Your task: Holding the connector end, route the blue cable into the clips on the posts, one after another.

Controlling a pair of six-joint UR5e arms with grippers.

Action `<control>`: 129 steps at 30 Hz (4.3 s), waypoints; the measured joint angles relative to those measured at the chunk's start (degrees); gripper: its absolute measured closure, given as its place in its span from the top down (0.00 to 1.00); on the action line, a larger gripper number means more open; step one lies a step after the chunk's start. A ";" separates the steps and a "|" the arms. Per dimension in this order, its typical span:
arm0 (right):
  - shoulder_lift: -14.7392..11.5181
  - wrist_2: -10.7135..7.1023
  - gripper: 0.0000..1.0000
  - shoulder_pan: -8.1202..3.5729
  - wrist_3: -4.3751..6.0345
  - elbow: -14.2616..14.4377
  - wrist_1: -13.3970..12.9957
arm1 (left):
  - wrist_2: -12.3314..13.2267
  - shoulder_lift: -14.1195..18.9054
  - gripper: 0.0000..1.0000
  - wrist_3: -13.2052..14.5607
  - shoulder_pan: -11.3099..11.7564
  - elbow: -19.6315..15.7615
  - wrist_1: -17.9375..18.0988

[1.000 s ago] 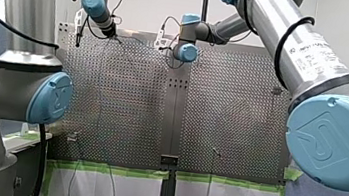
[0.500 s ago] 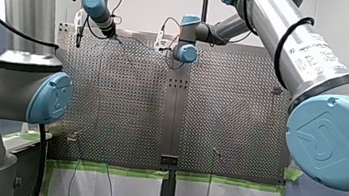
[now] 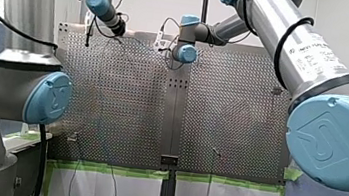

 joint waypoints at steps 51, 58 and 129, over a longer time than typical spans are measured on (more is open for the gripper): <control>0.02 -0.11 0.00 -0.26 0.00 -0.01 0.26 | -7.00 -15.19 1.00 0.46 -2.77 9.14 6.96; 0.02 -0.10 0.00 -0.21 0.00 0.00 0.30 | -6.94 -15.19 1.00 -0.24 -2.90 11.17 6.66; 0.11 -0.09 0.00 -0.38 0.00 0.12 0.73 | -11.54 -13.55 0.11 -0.08 -4.63 11.94 3.90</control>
